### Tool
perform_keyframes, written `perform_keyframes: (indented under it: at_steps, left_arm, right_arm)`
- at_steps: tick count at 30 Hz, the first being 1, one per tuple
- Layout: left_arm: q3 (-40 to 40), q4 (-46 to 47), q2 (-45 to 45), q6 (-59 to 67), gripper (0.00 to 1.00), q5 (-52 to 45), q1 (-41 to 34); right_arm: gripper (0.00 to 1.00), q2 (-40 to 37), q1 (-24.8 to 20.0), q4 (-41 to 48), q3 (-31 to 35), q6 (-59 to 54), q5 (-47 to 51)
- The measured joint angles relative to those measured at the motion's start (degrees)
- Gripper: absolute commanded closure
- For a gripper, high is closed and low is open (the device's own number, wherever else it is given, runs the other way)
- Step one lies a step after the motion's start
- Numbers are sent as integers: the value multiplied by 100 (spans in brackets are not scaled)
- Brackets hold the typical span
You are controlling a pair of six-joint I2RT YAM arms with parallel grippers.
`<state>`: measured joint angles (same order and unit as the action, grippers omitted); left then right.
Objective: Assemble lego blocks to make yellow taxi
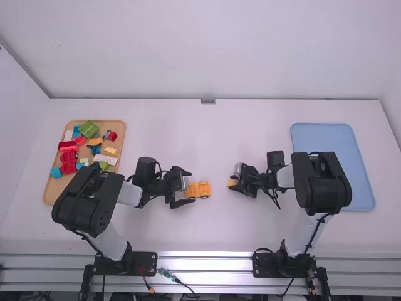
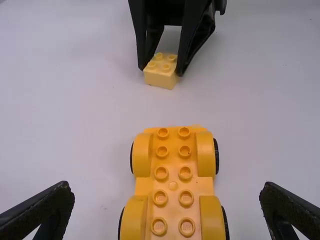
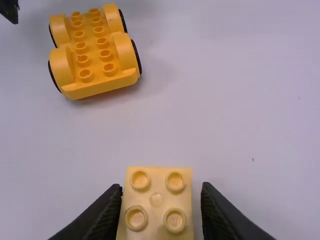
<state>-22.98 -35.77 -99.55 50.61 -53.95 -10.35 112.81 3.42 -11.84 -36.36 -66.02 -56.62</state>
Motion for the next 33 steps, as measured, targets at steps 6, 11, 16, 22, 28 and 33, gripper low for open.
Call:
perform_keyframes:
  at_steps: [6,11,16,22,28,33]
  left_arm:
    - [0,160,0,0,1,0,0]
    - [0,192,2,0,1,101,-7]
    - [0,203,0,-2,1,310,-13]
    - [-129,13,-332,0,1,369,-55]
    - [-474,210,-772,-2,0,125,-55]
    - [-658,498,-802,-2,9,33,-68]
  right_arm:
    - [69,0,0,4,0,-2,4]
    - [71,2,0,4,0,2,-2]
    - [72,2,0,7,0,2,-2]
    - [71,0,0,7,0,0,-2]
    - [72,2,0,50,-15,0,-26]
    - [73,2,0,37,-44,0,-109]
